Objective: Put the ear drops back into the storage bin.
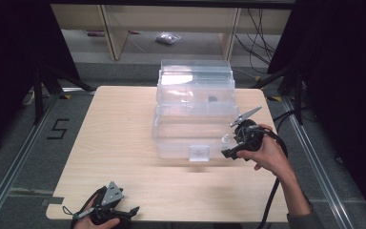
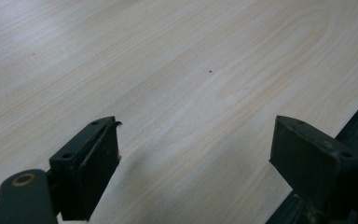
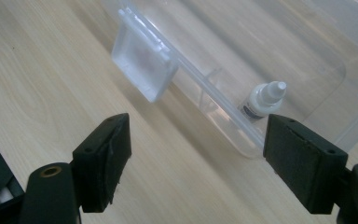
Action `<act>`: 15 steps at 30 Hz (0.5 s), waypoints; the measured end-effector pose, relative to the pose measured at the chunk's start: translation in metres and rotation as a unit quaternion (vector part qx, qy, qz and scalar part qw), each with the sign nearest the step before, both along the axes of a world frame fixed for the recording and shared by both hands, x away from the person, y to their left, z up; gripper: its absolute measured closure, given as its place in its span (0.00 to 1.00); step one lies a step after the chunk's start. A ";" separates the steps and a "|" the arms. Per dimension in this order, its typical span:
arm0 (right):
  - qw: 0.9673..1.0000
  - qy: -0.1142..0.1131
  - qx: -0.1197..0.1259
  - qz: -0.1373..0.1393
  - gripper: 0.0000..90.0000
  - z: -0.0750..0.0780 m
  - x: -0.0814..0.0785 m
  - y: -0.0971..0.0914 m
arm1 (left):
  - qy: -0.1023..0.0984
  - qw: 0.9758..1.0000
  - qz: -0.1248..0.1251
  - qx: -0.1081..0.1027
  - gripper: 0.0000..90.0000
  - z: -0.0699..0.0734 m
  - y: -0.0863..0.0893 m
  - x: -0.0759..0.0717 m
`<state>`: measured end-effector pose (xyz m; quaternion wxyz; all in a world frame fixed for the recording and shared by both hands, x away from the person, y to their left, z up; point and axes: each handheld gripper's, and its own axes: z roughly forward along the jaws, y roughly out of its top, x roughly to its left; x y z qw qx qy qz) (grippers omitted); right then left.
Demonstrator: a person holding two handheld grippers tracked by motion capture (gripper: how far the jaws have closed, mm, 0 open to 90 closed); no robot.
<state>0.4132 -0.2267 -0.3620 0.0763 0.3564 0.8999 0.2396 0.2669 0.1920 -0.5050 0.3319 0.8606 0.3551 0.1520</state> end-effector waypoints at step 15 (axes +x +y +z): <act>1.000 -0.010 0.026 -0.005 0.25 -0.007 -0.021 -0.008 | 0.000 1.000 0.000 -0.001 0.17 0.000 0.000 0.000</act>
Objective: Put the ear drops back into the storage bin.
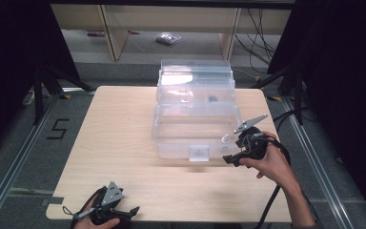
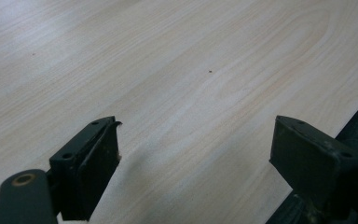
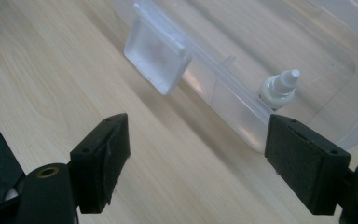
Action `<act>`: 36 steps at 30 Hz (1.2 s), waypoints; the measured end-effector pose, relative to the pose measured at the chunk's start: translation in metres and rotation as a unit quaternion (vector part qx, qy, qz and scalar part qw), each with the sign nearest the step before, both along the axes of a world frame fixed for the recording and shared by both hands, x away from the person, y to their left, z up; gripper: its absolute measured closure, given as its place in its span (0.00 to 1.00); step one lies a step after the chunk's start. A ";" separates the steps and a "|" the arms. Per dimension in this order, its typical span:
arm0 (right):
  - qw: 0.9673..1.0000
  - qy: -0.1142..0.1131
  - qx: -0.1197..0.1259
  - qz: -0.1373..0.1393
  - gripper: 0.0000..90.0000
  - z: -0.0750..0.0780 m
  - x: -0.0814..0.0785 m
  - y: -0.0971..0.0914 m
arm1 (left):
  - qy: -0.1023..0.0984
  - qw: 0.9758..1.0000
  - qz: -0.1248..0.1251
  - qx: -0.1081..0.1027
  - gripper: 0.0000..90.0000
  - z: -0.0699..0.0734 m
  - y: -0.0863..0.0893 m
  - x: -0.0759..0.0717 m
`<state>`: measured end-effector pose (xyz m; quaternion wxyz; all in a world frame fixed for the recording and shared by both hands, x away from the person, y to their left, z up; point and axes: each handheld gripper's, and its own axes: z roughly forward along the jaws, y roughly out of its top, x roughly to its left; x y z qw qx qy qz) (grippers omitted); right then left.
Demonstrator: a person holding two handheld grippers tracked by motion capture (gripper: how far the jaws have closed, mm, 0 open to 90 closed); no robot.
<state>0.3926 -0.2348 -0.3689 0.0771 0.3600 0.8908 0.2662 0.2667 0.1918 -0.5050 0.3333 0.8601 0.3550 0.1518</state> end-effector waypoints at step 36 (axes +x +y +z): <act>0.997 -0.039 0.068 0.003 0.21 -0.044 -0.040 -0.011 | -0.008 1.000 0.020 -0.013 0.17 -0.003 -0.003 -0.001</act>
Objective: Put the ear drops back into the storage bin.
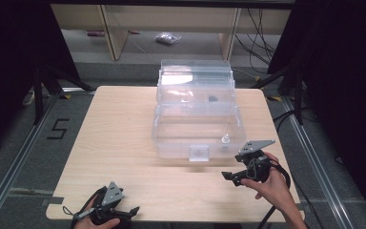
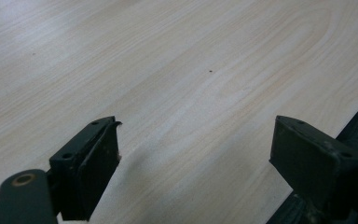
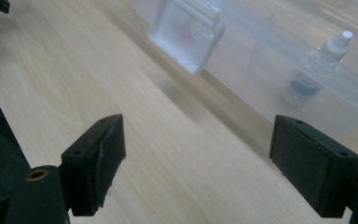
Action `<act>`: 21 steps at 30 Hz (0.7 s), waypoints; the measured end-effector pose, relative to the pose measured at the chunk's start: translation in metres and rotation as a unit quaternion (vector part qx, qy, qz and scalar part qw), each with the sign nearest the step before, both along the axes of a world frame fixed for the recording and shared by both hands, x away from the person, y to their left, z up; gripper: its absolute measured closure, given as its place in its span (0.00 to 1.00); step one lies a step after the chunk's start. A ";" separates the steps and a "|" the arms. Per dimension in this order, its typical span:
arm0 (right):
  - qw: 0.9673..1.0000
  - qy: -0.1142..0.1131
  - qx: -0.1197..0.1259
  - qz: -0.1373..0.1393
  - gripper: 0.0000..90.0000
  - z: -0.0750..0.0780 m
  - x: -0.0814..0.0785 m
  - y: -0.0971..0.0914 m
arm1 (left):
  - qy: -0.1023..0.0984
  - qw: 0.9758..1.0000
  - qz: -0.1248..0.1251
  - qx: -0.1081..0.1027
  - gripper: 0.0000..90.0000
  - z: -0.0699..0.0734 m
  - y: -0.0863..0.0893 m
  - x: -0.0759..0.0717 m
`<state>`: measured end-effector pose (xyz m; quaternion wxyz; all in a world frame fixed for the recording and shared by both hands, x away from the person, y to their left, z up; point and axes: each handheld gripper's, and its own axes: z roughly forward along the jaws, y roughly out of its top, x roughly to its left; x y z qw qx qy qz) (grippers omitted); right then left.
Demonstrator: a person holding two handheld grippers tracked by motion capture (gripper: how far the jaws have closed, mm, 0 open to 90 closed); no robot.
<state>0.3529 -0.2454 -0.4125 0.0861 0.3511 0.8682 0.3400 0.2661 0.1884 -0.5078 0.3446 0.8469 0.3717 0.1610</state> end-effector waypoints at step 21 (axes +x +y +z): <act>0.999 -0.009 0.034 -0.023 0.20 -0.029 -0.016 -0.006 | 0.002 1.000 -0.007 -0.004 0.17 0.001 0.001 0.000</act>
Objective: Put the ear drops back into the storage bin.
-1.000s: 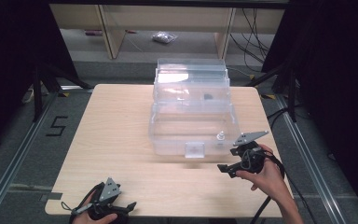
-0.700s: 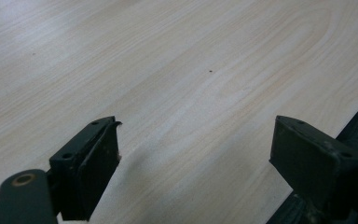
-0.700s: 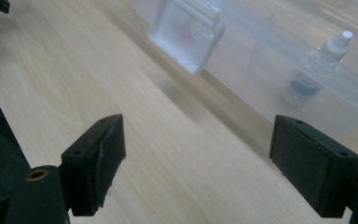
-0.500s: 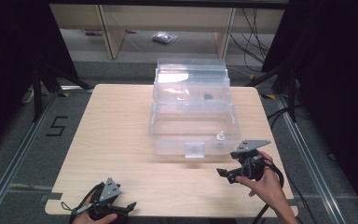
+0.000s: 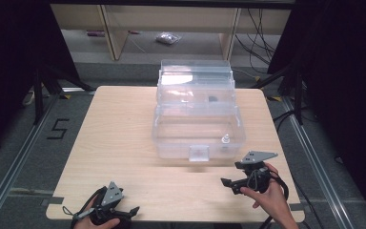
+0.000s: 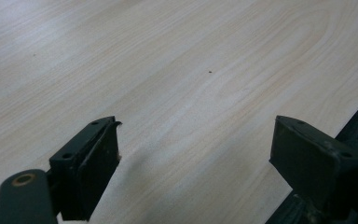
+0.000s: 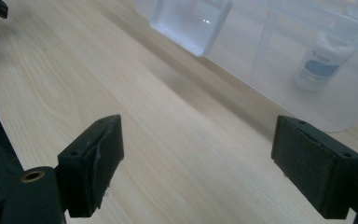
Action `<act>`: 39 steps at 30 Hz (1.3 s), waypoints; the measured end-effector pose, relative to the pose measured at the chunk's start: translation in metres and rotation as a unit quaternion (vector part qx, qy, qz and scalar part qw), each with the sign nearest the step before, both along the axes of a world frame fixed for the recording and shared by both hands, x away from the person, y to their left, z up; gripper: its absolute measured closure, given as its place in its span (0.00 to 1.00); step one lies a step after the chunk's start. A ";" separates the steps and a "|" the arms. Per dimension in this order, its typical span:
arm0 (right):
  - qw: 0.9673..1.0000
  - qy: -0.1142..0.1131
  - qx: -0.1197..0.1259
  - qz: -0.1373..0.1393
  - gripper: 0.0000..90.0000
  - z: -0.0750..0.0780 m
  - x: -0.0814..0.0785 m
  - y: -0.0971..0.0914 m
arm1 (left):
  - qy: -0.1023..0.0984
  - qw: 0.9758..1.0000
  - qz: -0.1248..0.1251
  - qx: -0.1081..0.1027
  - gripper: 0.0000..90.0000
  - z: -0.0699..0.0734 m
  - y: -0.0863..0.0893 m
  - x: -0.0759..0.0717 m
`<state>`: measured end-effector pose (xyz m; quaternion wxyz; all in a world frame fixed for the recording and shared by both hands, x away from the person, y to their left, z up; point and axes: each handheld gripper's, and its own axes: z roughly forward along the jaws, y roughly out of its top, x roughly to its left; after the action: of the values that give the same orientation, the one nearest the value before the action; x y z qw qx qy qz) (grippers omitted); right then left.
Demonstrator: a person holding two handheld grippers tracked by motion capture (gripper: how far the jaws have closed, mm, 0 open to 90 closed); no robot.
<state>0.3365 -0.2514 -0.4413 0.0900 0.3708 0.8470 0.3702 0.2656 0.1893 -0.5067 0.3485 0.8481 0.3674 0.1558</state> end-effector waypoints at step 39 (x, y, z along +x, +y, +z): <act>1.000 0.011 0.003 -0.019 0.19 -0.031 -0.029 -0.018 | 0.003 1.000 -0.009 0.010 0.17 0.001 0.001 0.000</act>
<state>0.3072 -0.2690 -0.4722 0.0871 0.3911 0.8395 0.3670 0.2655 0.1904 -0.5053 0.3403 0.8555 0.3588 0.1536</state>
